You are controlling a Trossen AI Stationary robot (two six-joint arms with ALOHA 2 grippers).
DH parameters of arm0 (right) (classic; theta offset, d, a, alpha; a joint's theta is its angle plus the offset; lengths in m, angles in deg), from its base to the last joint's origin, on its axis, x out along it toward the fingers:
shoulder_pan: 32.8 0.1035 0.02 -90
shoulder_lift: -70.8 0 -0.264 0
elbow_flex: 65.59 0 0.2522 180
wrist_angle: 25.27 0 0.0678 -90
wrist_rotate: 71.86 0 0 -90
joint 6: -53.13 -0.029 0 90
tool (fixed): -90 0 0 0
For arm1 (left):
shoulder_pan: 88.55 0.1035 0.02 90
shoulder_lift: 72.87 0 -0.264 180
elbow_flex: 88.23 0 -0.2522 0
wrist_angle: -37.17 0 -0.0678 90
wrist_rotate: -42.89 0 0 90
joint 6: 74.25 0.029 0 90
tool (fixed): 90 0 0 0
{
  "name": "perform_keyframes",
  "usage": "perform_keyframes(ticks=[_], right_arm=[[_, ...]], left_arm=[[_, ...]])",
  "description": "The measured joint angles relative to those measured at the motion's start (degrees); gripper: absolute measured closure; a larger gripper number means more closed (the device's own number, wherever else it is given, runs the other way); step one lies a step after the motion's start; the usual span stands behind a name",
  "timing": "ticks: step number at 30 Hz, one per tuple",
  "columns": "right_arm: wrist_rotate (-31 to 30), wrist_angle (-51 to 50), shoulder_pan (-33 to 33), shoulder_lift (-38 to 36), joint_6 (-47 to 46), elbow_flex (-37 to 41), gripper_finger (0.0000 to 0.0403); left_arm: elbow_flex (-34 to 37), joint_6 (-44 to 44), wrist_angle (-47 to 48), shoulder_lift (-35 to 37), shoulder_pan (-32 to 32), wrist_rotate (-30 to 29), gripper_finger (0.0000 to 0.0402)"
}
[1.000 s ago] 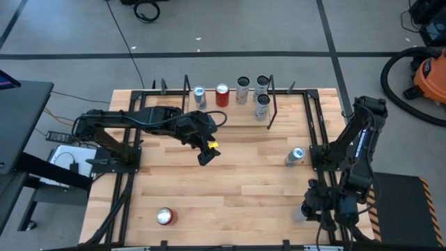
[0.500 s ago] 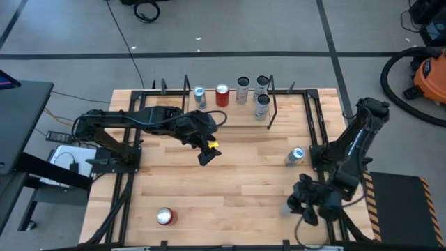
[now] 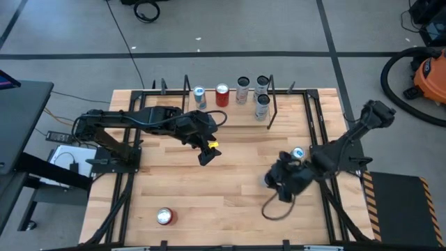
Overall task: Place canned beverage on shelf
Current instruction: Put the white-pink soda can on the shelf aligned with the other white-pink soda can
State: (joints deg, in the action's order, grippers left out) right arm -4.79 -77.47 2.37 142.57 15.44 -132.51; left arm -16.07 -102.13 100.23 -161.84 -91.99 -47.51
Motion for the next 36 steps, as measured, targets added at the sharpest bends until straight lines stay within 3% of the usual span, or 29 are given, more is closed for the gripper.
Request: perform_keyframes(ticks=[10,18,21,27,36], right_arm=[[2.5,7.02,-15.48,0.0,10.16,-0.32,0.0129],[9.11,14.63,-27.05,-0.09,12.87,-0.38,0.0129],[9.8,14.42,-30.11,-0.09,14.07,-0.43,0.0129],[16.84,14.42,-36.22,0.35,14.95,-0.43,0.0129],[21.17,12.57,-39.91,5.24,15.02,-0.49,0.0129]], left_arm=[[0.0,0.25,0.0,0.0,-0.65,0.0,0.0086],[0.0,7.98,0.02,0.0,-0.98,0.02,0.0086],[0.0,8.17,0.16,0.0,-0.98,0.02,0.0086],[0.0,10.29,2.01,0.0,0.39,0.0,0.0086],[-0.02,12.22,3.87,0.02,4.87,-5.6,0.0086]])
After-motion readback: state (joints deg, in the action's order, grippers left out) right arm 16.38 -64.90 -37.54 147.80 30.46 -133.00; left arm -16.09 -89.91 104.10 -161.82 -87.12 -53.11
